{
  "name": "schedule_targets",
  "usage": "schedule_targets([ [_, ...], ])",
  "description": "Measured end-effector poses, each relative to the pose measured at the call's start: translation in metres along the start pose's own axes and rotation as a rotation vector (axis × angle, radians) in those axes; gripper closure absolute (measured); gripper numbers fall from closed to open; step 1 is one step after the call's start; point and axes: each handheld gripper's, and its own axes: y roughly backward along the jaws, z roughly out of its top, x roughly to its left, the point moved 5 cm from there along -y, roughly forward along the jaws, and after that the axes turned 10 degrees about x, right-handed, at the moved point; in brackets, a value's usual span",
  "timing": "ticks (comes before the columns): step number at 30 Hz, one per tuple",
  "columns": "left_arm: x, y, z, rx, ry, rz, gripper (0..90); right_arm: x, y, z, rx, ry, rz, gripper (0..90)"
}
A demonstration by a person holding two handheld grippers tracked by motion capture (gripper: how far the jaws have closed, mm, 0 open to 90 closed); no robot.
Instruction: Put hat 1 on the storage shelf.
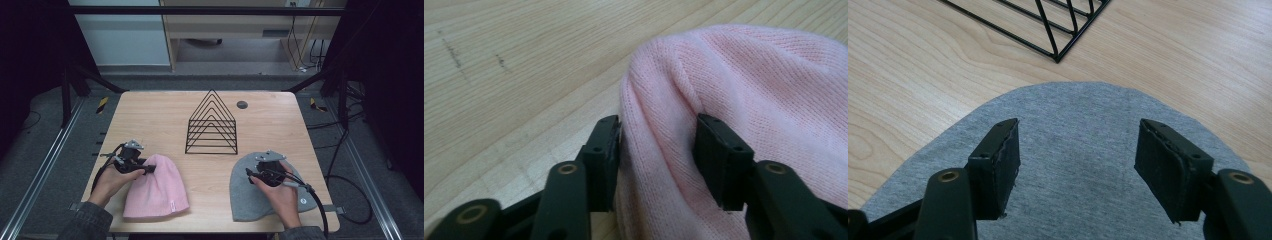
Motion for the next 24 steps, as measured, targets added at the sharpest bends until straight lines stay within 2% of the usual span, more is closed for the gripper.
schedule_targets([
  [11,-0.0027,-0.0069,-0.0012,0.047,-0.015,-0.014,68.2,-0.0001,-0.0002,0.0004,0.003,-0.001,-0.004,33.3],
  [15,-0.0039,-0.0074,-0.0007,0.049,-0.007,-0.012,73.8,-0.0005,-0.0008,0.0,0.006,0.002,-0.009,32.8],
  [20,-0.0064,-0.0063,-0.0006,0.049,-0.016,0.001,76.5,0.0002,-0.001,-0.0001,0.009,-0.001,-0.008,32.6],
  [24,-0.007,-0.0021,-0.0003,0.023,-0.02,0.014,77.8,-0.0002,-0.0017,0.0002,0.007,-0.001,-0.01,32.6],
])
